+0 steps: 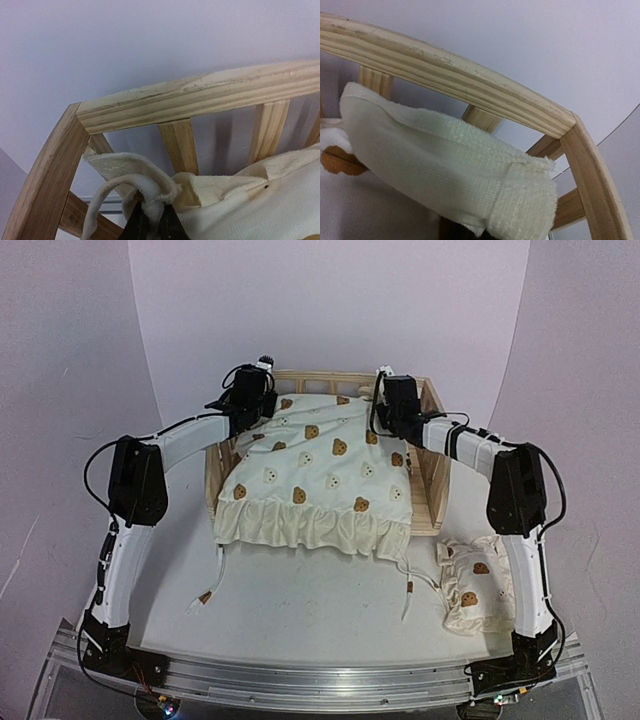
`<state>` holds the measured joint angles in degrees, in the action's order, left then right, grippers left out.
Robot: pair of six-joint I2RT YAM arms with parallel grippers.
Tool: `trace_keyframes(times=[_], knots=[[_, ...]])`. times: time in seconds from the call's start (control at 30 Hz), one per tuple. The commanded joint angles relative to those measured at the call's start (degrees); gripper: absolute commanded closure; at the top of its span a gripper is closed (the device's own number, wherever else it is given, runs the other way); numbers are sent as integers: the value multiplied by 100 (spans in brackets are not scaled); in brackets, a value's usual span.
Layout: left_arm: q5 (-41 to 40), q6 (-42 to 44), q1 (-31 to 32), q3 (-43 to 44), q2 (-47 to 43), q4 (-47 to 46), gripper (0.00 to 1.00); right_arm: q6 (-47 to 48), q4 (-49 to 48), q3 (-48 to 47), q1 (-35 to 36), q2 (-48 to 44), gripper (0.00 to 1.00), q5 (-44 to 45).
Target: Set up the pet bed
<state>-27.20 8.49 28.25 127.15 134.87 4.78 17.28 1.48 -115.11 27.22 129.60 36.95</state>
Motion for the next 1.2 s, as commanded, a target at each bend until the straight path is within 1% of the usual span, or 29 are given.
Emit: trace_keyframes(times=[0.0, 0.03, 0.07, 0.13, 0.17, 0.2, 0.23, 0.3, 0.37, 0.43, 0.5, 0.57, 0.63, 0.7, 0.8, 0.87, 0.9, 0.93, 0.97, 1.0, 1.03, 1.1, 1.13, 1.17], knots=[[-114, 192, -91, 821, 253, 171, 78, 397, 229, -1038, -195, 499, 72, 213], [-59, 162, -92, 996, 239, 392, 72, 490, 457, -1319, -195, 618, 63, 211], [138, 91, -92, 1132, 147, 599, 63, 544, 864, -1625, -196, 726, 55, 222], [582, -95, -79, 1075, -300, 896, 46, 549, 1590, -2165, -181, 739, 23, 208], [886, -211, -75, 883, -587, 983, 36, 493, 1929, -2346, -163, 635, 12, 278], [1191, -363, -74, 656, -948, 1050, 27, 376, 2239, -2339, -132, 455, 3, 258], [1503, -518, -74, 425, -1298, 1121, 20, 217, 2567, -2264, -115, 206, 2, 64], [2188, -875, -74, 19, -1882, 1315, 12, -274, 3097, -1966, -58, -312, 2, -219], [3044, -1252, -74, -321, -2357, 1459, 6, -870, 3536, -1500, -27, -884, 2, -994], [3776, -1556, -81, -615, -2757, 1635, 4, -1383, 3886, -1044, -16, -1408, 2, -1924], [4459, -1941, -81, -1000, -3011, 1673, 3, -1841, 3999, -515, 37, -1874, 2, -2787], [5112, -2214, -74, -1428, -3222, 1671, 3, -2091, 4001, -30, 236, -2279, 2, -3405], [5235, -2365, 9, -1921, -3463, 1656, 4, -2127, 4016, 423, 590, -2522, 2, -3496], [5095, -2323, 178, -2457, -3695, 1635, 4, -2269, 4028, 750, 915, -2690, 2, -3592], [4743, -2134, 550, -3020, -3953, 1572, 4, -2525, 3869, 1219, 1110, -2799, 12, -3981], [4496, -2071, 811, -3316, -3984, 1502, 6, -2654, 3653, 1416, 1215, -2700, 20, -4125], [4360, -2083, 897, -3451, -3955, 1443, 8, -2676, 3620, 1431, 1256, -2585, 26, -4194], [4235, -2092, 954, -3561, -3894, 1390, 14, -2666, 3611, 1415, 1283, -2453, 30, -4230], [4093, -2138, 992, -3641, -3827, 1344, 22, -2628, 3568, 1435, 1291, -2327, 32, -4218], [3990, -2220, 1005, -3751, -3772, 1254, 28, -2586, 3513, 1494, 1288, -2188, 35, -4049], [3932, -2287, 1007, -3917, -3747, 1063, 31, -2515, 3498, 1554, 1289, -2063, 39, -3603], [3895, -2417, 1007, -4231, -3714, 803, 32, -2339, 3509, 1814, 1282, -1813, 47, -2130], [3896, -2470, 1007, -4306, -3688, 753, 31, -2227, 3511, 1943, 1265, -1671, 47, -1331], [3910, -2506, 1007, -4357, -3653, 737, 30, -2111, 3509, 2016, 1243, -1509, 46, -762]])
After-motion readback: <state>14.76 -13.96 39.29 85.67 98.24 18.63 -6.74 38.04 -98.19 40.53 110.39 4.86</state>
